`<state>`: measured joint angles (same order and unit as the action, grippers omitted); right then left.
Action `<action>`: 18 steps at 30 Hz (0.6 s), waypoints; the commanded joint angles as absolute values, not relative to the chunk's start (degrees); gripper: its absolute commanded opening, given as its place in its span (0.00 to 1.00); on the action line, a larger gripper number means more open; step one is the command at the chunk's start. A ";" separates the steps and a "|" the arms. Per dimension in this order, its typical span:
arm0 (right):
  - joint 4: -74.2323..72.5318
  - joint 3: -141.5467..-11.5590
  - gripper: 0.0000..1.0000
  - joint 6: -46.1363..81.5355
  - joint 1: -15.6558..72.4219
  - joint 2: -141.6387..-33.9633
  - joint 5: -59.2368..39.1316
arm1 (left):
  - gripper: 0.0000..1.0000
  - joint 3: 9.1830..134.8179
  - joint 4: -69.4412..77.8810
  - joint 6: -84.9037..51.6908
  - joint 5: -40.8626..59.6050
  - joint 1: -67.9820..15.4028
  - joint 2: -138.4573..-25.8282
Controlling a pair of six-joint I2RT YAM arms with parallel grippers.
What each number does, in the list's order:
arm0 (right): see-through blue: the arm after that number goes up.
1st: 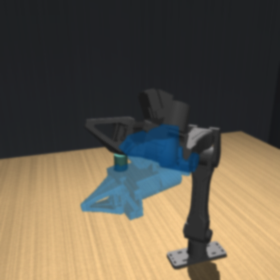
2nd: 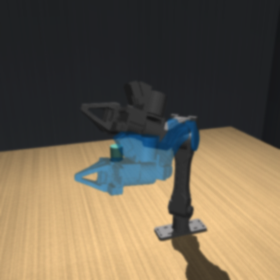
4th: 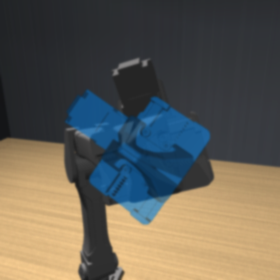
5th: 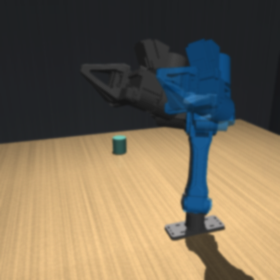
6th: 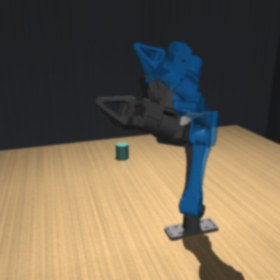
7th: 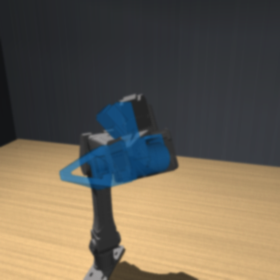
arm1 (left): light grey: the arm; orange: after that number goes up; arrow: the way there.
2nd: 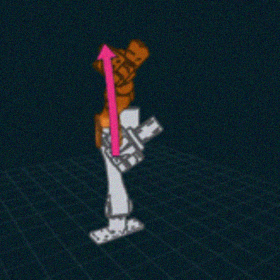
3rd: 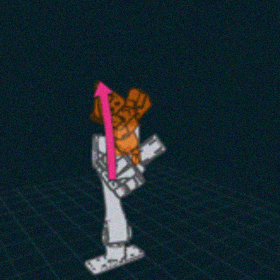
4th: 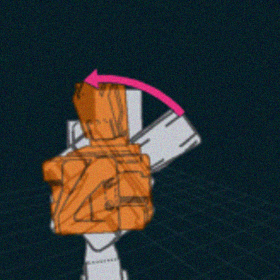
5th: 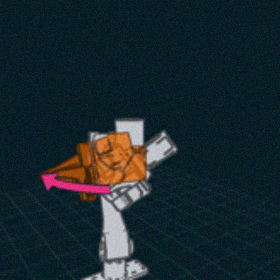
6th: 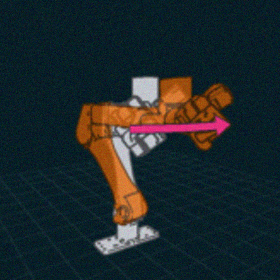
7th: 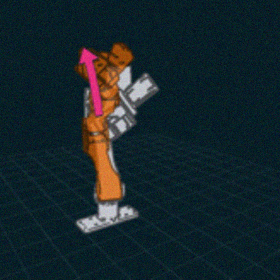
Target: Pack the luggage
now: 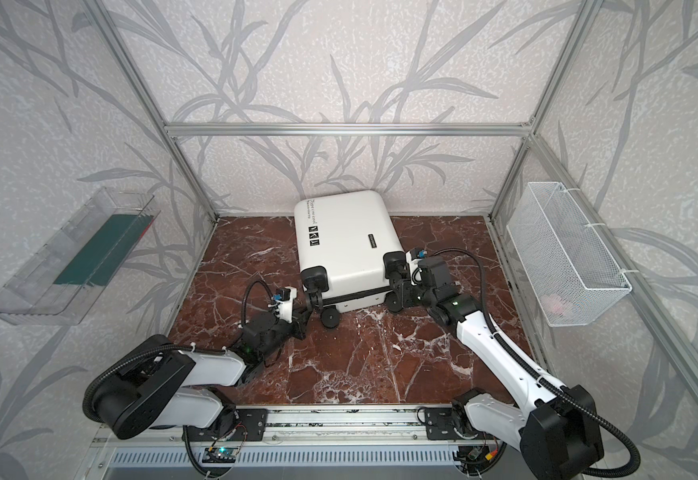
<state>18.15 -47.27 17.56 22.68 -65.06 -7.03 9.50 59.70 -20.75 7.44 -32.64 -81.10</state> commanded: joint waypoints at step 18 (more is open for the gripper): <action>16.10 -50.36 0.16 17.88 22.60 -66.78 -6.94 | 0.46 9.58 46.88 -20.54 -1.49 -33.92 -76.11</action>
<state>18.35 -47.90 17.96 22.48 -66.02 -6.92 10.33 49.04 -20.58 2.44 -33.80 -77.21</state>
